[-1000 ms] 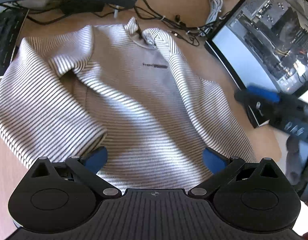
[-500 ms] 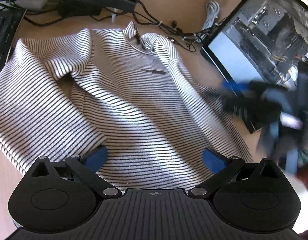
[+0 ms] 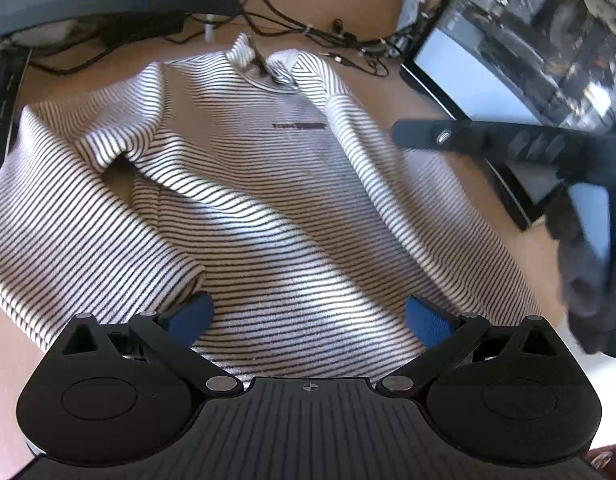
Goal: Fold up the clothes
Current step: 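Shake out and lay the shirt flat, front up, then open both tools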
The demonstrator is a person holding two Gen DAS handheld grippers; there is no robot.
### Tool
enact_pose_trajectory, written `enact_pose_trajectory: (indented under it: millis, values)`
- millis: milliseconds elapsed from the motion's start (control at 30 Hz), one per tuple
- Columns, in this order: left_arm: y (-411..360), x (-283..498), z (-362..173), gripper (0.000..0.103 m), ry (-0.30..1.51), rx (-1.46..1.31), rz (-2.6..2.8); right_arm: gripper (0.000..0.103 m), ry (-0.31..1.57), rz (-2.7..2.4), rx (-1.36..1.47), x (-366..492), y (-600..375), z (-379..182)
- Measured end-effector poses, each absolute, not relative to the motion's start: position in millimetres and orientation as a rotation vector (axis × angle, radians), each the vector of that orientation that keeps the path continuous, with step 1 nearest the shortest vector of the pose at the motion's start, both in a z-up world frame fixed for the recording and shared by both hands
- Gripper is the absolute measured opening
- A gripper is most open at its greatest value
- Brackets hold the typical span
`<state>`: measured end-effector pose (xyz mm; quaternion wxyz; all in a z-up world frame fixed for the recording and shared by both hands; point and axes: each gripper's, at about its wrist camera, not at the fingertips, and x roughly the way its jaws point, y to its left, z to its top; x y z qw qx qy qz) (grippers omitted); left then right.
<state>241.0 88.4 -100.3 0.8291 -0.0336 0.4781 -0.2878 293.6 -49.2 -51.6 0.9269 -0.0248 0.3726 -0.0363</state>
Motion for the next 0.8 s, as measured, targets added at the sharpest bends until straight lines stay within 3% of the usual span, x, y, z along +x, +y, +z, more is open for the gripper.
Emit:
enact_pose_trajectory:
  millis: [67, 233, 267, 300, 433, 633, 800]
  values:
    - [91.2, 239.3, -101.4, 0.103, 1.004, -0.083, -0.613, 0.063, 0.786, -0.083, -0.147, 282.1, -39.7, -60.8]
    - [91.8, 239.5, -101.3, 0.103, 0.993, -0.101, -0.592, 0.064, 0.879, -0.075, -0.187, 265.7, -31.8, -89.9]
    - [91.7, 239.3, -101.2, 0.103, 0.990, -0.096, -0.593, 0.059, 0.890, -0.074, -0.201, 266.8, -32.8, -94.0]
    - [92.0, 239.2, -101.3, 0.103, 0.989, -0.093, -0.596, 0.044, 0.897, -0.072, -0.216, 266.9, -36.1, -94.9]
    - [94.2, 239.2, -101.7, 0.103, 0.987, -0.104, -0.607, 0.008, 0.880, -0.083, -0.279, 268.3, -56.0, -86.4]
    - [95.6, 235.2, -102.3, 0.103, 0.982, -0.113, -0.609, 0.006, 0.676, -0.356, -0.683, 280.4, -88.1, -61.4]
    - [101.6, 230.2, -102.4, 0.103, 0.987, -0.106, -0.622, 0.006, 0.661, -0.461, -0.669, 292.7, -117.2, -43.2]
